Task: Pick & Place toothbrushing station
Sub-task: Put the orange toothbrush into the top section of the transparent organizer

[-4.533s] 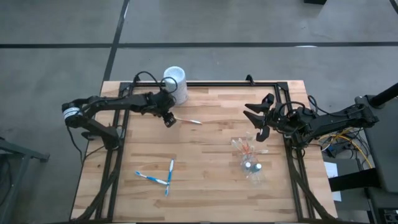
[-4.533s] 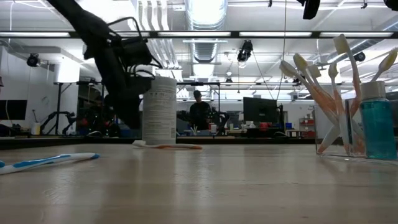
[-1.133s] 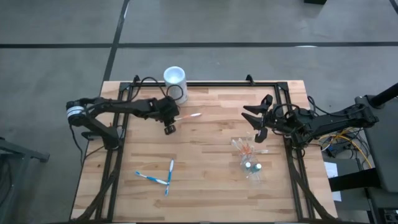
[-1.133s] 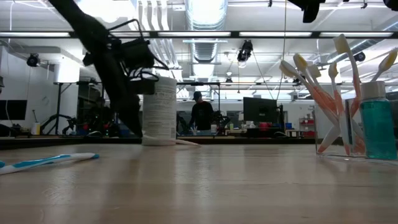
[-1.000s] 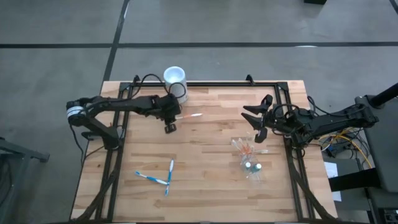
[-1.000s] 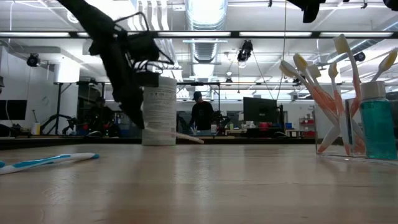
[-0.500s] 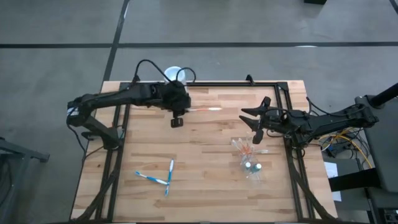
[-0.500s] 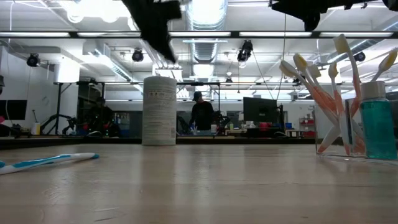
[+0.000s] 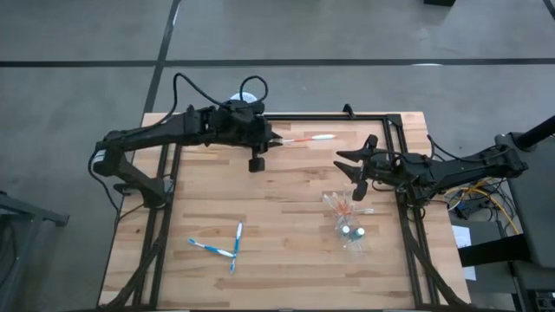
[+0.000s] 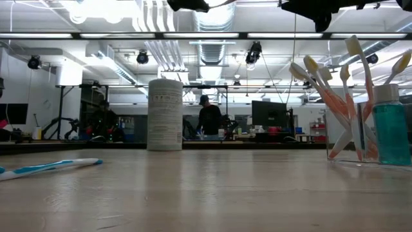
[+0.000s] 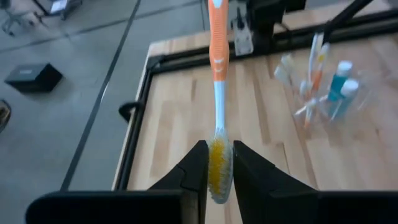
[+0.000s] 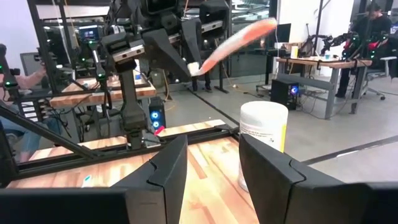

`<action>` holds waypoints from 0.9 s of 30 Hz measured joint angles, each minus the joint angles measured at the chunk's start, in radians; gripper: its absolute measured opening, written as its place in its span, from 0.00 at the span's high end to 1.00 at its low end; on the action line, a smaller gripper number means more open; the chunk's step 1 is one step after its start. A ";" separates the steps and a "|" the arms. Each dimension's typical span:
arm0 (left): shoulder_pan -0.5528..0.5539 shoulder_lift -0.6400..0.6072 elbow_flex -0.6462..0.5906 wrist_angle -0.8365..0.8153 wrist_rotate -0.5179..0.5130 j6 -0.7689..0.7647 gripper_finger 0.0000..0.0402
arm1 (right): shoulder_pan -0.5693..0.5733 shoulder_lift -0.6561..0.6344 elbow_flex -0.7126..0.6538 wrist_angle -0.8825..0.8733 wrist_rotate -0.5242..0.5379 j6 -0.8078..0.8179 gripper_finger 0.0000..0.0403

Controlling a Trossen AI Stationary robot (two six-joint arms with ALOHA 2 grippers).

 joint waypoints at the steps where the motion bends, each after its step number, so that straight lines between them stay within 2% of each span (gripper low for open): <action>1: -0.002 0.003 -0.002 0.012 0.008 0.000 0.86 | 0.000 0.000 0.000 0.000 0.000 0.000 0.66; 27: -0.049 0.086 -0.004 0.099 0.064 0.032 0.86 | 0.000 0.000 0.000 0.107 -0.001 -0.056 0.66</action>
